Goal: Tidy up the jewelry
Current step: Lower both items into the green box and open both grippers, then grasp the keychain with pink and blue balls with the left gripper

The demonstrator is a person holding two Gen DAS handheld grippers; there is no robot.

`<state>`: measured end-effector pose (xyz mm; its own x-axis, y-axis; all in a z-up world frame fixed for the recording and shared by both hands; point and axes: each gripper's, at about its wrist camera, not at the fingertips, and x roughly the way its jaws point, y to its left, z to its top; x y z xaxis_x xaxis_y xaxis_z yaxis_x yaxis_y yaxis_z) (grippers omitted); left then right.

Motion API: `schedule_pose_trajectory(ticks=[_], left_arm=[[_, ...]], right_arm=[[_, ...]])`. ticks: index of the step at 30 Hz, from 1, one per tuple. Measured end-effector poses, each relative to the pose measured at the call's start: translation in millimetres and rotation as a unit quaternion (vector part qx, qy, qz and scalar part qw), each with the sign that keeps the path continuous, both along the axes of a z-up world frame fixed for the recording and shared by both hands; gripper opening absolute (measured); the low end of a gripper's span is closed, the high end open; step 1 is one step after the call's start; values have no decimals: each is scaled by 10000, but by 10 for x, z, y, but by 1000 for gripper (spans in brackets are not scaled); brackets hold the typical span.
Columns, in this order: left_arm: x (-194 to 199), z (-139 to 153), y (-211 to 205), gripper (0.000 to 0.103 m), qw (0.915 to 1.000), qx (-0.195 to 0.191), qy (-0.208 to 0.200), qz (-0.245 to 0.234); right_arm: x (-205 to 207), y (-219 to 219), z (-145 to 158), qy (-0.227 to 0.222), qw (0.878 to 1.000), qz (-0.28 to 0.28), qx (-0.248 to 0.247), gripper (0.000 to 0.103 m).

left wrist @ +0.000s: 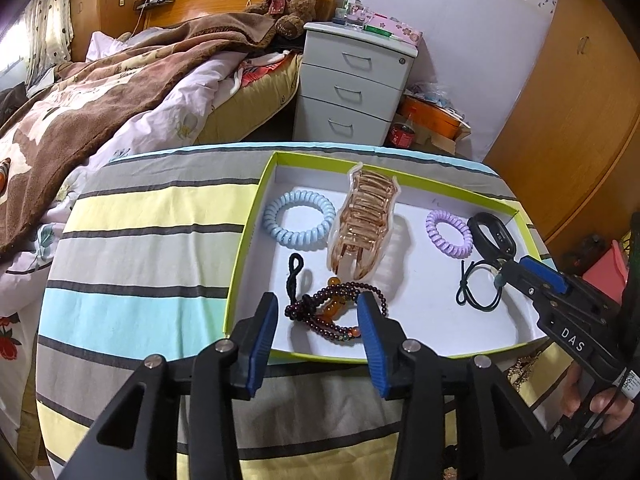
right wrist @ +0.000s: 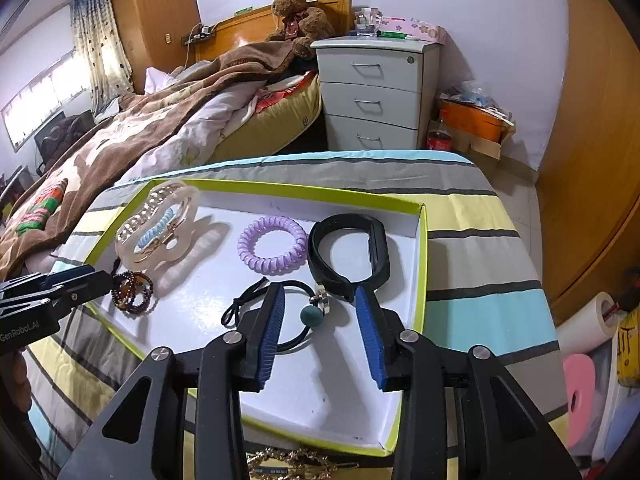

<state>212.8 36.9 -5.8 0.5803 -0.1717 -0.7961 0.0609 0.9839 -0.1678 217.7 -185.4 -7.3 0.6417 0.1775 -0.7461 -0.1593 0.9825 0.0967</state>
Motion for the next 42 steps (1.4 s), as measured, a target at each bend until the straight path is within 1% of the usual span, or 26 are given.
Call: schedule_pose_trajectory(ticks=[2, 3, 7, 12, 14, 22, 28, 34, 38, 42], left_arm=[[-20, 13, -3, 45, 10000, -6, -8, -3], [-28, 25, -13, 47, 10000, -13, -16, -7], [-65, 57, -20, 49, 10000, -23, -39, -4], [-112, 92, -15, 55, 10000, -51, -52, -5], [-149, 111, -19, 55, 10000, -55, -69, -24], [-348, 222, -40, 58, 9997, -73, -224, -97], [-524, 255, -17, 59, 9994, -163, -277, -109], [-727, 280, 12, 59, 9990, -271, -337, -125], [-843, 255, -17, 60, 9987, -320, -319, -222], [-953, 197, -76, 60, 9979, -468, -259, -365]], right_arm=[[-13, 0, 15, -20, 10000, 13, 14, 46], [-20, 4, 25, -24, 10000, 19, 8, 46], [-48, 13, 49, -52, 10000, 3, -18, 46], [-94, 7, 83, -85, 10000, 2, -28, 49], [-140, -3, 107, -120, 9999, 3, -11, 51], [-376, -40, 216, -295, 9995, 7, 84, 55], [-542, -111, 252, -357, 9993, -35, 138, 55], [-738, -199, 263, -415, 9989, -120, 204, 56], [-873, -269, 239, -412, 9987, -184, 225, 56], [-993, -388, 173, -342, 9983, -359, 306, 56]])
